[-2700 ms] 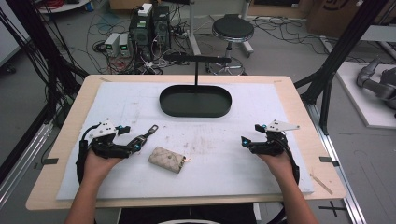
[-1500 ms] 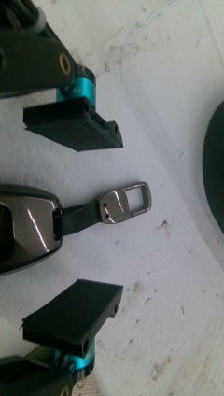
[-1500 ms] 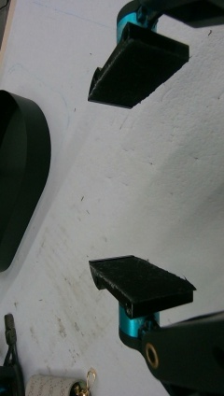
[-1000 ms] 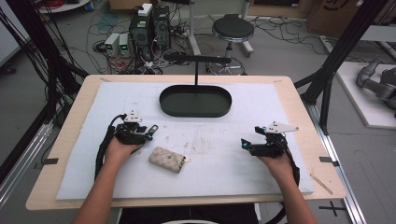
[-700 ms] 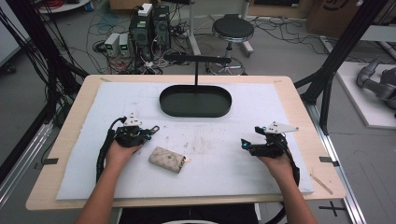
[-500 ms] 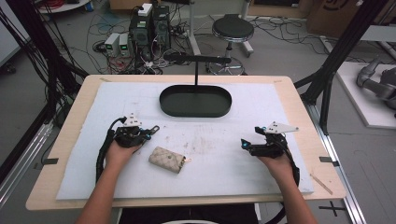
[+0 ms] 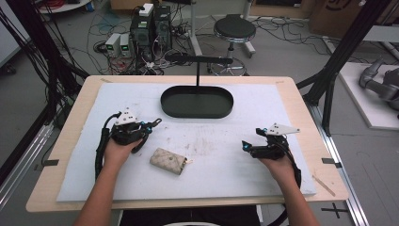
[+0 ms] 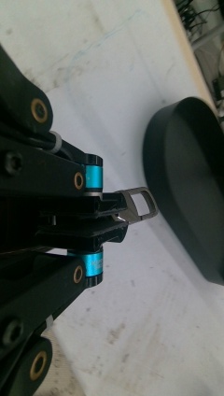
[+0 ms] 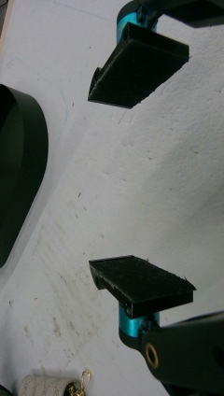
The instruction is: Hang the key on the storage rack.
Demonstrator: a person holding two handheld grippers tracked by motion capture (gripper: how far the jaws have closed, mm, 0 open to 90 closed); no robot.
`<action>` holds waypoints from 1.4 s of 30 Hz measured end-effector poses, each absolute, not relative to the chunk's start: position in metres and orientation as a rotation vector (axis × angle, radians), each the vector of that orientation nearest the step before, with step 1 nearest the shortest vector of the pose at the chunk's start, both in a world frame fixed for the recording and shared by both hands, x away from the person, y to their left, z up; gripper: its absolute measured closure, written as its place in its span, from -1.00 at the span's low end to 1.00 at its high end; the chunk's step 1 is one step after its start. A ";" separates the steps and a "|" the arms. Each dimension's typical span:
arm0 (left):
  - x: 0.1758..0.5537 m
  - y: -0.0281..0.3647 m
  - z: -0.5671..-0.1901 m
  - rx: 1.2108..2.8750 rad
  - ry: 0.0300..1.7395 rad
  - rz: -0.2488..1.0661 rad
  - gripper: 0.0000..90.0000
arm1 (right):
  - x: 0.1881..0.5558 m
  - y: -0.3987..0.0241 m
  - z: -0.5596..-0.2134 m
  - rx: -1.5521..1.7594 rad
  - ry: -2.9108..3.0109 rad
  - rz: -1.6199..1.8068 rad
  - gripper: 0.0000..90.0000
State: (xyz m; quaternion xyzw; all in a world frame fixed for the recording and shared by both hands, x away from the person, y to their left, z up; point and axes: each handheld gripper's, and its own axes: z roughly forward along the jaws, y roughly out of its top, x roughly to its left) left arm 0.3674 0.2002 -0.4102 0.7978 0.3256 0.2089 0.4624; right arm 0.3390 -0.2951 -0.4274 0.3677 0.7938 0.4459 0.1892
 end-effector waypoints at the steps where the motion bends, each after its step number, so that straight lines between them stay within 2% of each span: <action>1: 0.368 0.200 -0.406 1.954 0.790 0.503 0.88 | 0.339 -0.295 -0.427 1.036 2.232 1.255 -0.61; 12: 0.385 0.190 -0.368 1.941 0.742 0.495 0.88 | 0.339 -0.294 -0.428 1.036 2.235 1.256 -0.61; 21: 0.417 0.177 -0.331 1.923 0.707 0.514 0.88 | 0.339 -0.293 -0.429 1.040 2.245 1.255 -0.61; 42: 0.482 0.170 -0.285 1.894 0.718 0.569 0.88 | 0.341 -0.293 -0.431 1.047 2.253 1.249 -0.61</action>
